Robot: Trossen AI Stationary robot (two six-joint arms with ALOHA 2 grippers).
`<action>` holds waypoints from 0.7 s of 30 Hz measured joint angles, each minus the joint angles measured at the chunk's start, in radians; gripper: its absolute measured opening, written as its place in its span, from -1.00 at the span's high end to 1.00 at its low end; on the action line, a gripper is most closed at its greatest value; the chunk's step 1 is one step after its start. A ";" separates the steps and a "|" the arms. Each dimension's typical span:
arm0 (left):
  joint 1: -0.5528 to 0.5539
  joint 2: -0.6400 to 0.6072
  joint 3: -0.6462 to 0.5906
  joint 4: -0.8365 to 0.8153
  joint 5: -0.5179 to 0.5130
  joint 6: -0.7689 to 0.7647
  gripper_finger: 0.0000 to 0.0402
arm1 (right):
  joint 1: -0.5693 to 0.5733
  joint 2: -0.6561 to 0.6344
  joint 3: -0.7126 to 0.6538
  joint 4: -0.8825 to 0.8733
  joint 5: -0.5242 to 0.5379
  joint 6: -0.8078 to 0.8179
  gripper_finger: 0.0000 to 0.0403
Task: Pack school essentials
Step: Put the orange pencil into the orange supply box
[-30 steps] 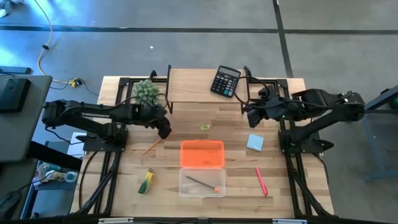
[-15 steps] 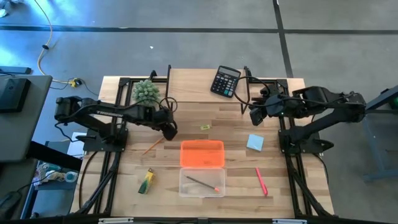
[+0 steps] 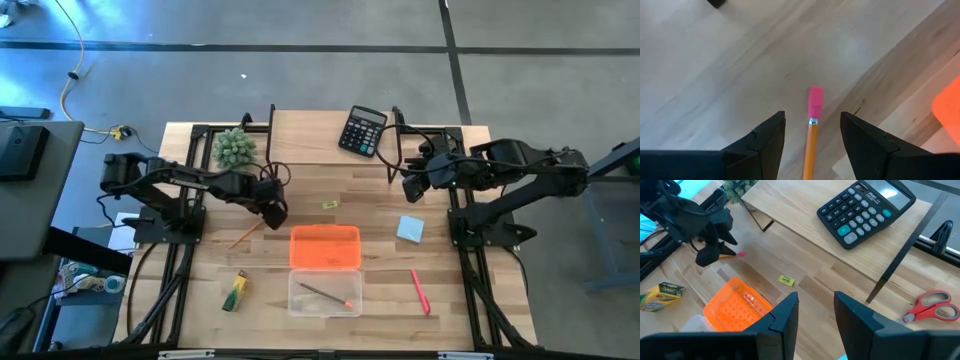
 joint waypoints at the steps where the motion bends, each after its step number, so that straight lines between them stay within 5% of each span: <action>1: -0.002 0.011 0.000 0.006 0.000 0.000 0.11 | 0.000 0.000 0.000 0.000 0.000 0.000 0.42; 15: -0.013 0.137 0.005 0.049 -0.026 -0.029 0.12 | 0.000 0.001 0.000 0.000 0.009 -0.018 0.42; 21: -0.030 0.147 0.006 0.044 -0.053 -0.019 0.34 | 0.000 0.001 0.000 0.000 0.009 -0.022 0.42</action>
